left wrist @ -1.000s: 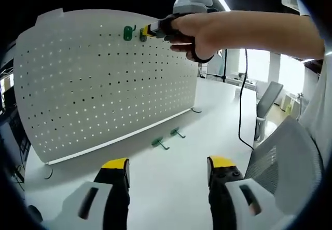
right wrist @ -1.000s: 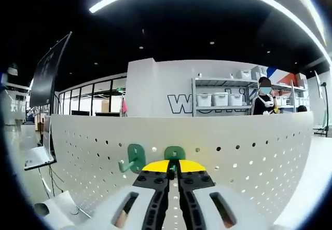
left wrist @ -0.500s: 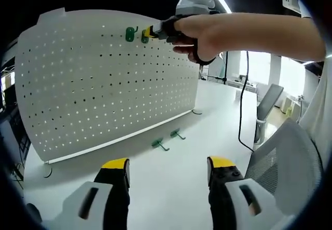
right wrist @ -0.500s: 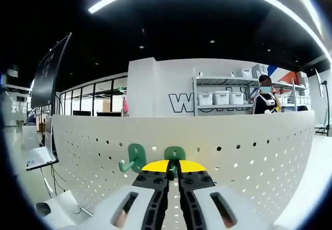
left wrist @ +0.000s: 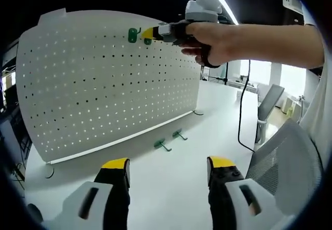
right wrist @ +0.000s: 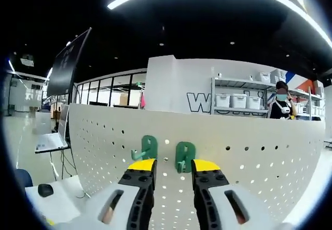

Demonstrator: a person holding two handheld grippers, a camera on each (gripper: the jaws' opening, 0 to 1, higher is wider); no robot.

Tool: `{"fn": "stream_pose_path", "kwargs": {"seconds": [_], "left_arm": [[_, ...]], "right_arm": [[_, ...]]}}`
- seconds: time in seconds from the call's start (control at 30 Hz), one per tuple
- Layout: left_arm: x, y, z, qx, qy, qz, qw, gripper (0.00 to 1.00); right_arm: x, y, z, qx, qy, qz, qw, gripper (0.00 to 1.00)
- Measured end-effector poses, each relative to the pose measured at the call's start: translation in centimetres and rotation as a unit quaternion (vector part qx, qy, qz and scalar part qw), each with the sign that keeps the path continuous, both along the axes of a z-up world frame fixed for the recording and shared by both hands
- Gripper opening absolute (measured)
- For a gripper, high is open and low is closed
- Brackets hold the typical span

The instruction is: Insert the hook assembly into the mounting plate slot until the hook locks in place.

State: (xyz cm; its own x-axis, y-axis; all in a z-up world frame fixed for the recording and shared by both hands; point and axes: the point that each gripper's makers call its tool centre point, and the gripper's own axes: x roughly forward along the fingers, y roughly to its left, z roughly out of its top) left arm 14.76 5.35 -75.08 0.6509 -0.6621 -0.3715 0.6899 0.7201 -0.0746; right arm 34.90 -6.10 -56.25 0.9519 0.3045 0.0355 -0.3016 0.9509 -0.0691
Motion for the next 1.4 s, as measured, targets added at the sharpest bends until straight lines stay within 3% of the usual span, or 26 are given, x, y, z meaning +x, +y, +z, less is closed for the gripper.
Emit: {"fn": "stream_pose_path", "kwargs": {"seconds": [0.17,0.33,0.7,0.73,0.9,1.17,1.4], "left_arm": [[-0.1,-0.3,0.0,-0.001,0.001,-0.003,1.0000,0.63],[-0.2,-0.5,-0.1,-0.002,0.001,-0.004,1.0000,0.63],[-0.2,-0.2,0.2,-0.003,-0.002,-0.001,1.0000,0.63],[-0.1,-0.1,0.3,-0.004,-0.003,0.001,1.0000,0.63],[-0.1,0.1,0.3,-0.009,-0.004,0.002,1.0000,0.63],[0.0,0.2,0.3,-0.015,-0.003,0.007,0.9999,0.63],[0.1,0.4,0.5,-0.015,-0.005,0.010,0.9998,0.63]], "right_arm": [[-0.6,0.4,-1.0,-0.009,0.019,0.029,0.9994,0.43],[-1.1,0.6,-0.5,-0.012,0.003,0.045,0.9989,0.52],[-1.6,0.3,0.0,-0.001,-0.012,0.063,0.9979,0.50],[-1.8,0.6,0.4,0.010,-0.027,0.081,0.9963,0.50],[-2.3,-0.1,1.0,0.052,-0.036,0.109,0.9920,0.53],[-2.5,-0.3,1.0,0.039,-0.036,0.117,0.9918,0.52],[-3.8,-1.1,-0.6,0.017,-0.028,0.124,0.9917,0.53]]}}
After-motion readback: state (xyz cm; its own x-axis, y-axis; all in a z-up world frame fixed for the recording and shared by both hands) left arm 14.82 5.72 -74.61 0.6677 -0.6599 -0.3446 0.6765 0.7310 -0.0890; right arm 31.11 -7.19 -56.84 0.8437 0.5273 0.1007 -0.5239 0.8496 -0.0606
